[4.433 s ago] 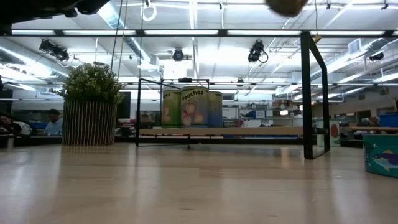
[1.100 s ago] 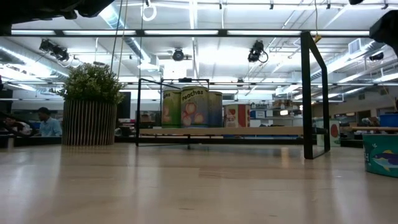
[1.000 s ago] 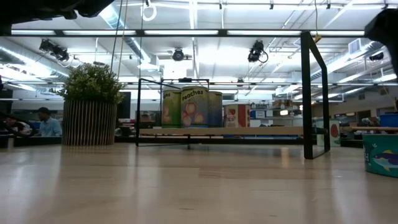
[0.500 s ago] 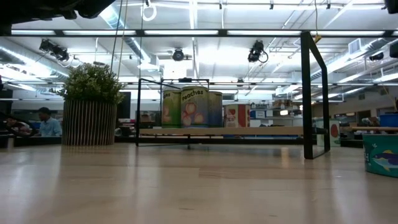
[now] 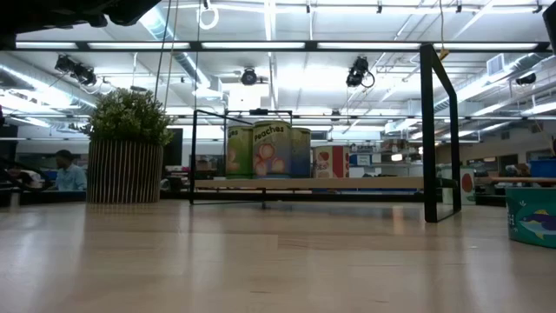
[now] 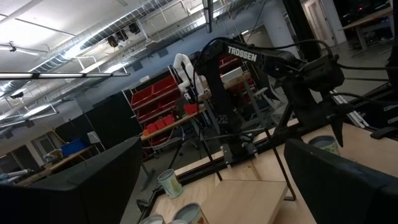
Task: Pick and place cans onto a shelf
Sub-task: Put the canned green peas on the shelf
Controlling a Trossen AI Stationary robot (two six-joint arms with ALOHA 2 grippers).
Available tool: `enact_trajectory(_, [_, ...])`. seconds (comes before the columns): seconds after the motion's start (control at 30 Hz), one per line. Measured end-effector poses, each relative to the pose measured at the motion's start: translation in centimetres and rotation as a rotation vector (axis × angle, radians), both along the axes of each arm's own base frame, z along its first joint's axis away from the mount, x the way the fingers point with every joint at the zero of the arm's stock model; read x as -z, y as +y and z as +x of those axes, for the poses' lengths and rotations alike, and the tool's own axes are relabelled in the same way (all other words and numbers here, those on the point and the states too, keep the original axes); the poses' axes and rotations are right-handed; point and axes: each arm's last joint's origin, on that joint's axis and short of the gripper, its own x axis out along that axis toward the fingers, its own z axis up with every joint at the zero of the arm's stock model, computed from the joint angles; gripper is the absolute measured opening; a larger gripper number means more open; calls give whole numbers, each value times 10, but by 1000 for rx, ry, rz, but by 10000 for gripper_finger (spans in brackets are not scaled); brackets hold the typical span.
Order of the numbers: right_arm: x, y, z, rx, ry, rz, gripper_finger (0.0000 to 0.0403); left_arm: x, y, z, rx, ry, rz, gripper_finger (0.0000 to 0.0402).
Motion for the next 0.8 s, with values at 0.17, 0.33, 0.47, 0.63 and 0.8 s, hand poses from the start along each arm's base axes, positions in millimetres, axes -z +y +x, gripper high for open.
enact_trajectory(0.17, [-4,2,5,29,42,82,312,0,0,0,0,0,0,398])
enact_trajectory(0.33, [-27,-2,27,112,105,195,290,0,0,0,0,0,0,398])
enact_trajectory(0.47, [-56,-4,57,76,-43,262,300,0,0,0,0,0,0,398])
enact_trajectory(0.63, [-95,-8,93,-47,-350,246,308,0,0,0,0,0,0,398])
enact_trajectory(0.8, [-125,-23,118,-119,-561,111,308,0,0,0,0,0,0,398])
